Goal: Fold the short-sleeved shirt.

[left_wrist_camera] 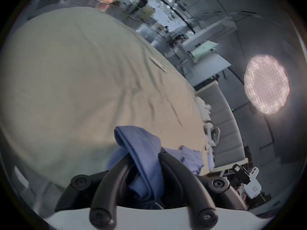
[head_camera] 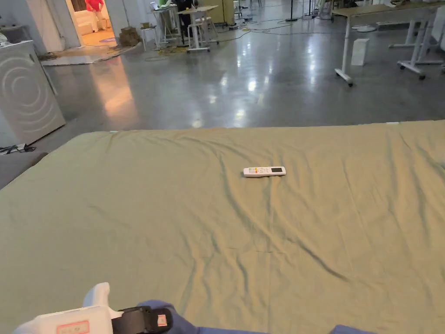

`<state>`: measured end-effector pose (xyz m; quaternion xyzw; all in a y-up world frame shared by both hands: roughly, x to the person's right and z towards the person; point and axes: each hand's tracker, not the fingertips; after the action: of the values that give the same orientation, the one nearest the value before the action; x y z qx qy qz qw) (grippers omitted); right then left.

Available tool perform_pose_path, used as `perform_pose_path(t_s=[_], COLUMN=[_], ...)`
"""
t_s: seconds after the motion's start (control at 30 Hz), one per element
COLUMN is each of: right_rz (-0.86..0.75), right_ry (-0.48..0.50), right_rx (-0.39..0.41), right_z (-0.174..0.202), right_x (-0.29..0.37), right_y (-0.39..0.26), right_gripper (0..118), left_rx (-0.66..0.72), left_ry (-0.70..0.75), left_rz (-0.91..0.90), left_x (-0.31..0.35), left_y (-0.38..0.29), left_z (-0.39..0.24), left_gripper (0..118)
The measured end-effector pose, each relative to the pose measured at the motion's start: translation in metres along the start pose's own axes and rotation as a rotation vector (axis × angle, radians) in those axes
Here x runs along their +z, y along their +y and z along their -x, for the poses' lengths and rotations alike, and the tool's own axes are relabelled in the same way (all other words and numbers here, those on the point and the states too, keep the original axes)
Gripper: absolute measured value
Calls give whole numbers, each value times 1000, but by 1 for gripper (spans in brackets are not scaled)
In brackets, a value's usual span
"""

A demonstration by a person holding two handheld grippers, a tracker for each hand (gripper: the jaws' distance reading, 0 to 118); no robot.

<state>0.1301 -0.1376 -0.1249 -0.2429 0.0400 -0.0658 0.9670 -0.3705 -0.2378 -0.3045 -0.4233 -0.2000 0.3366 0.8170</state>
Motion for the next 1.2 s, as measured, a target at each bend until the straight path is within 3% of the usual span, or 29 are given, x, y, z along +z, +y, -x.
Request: perform_pose_path(t_s=[0.17, 0.33, 0.47, 0.53, 0.6, 0.67, 0.73, 0.77, 0.83, 0.93, 1.0, 1.07, 1.2], right_rz=[4, 34, 65, 69, 70, 72, 77, 79, 82, 86, 96, 99, 102], right_ry=[-14, -65, -74, -62, -55, -56, -47, -45, -46, -51, -51, -64, -63], right_rx=[-18, -24, -37, -54, -64, -67, -73, -72, -67, -59, -59, -57, -62], right_z=[-10, -29, -41, -43, -44, -43, -43, -40, -38, -36, -37, -33, -29], right_x=[15, 26, 25, 23, 22, 19, 18, 17, 17, 21, 21, 21, 18], right_y=[-8, -24, -36, -39, -42, -44, -45, -44, -44, -46, -46, -43, -39], right_gripper=[0, 0, 0, 0, 0, 0, 0, 0, 0, 0, 0, 0, 0], left_rx=[-81, -104, -123, -94, -49, -2, -13, -13, 25, 84, -24, -76, -18], left_ry=[29, 119, 74, -56, -60, -19, 24, 47, 52, -77, -11, 65, -32], left_rz=[142, 158, 89, -13, -132, -189, -99, -42, 55, 218, 276, 209, 232], left_x=[-107, -163, -145, -115, -86, -73, -86, -97, -123, -170, -198, -203, -185], left_y=[-44, -76, -70, -63, -56, -57, -57, -63, -77, -104, -123, -126, -113], left_z=[-43, -83, -97, -97, -94, -82, -74, -69, -56, -52, -63, -64, -62], left_gripper=[14, 14, 58, 58, 58, 50, 20, 11, 11, 11, 11, 3, 4])
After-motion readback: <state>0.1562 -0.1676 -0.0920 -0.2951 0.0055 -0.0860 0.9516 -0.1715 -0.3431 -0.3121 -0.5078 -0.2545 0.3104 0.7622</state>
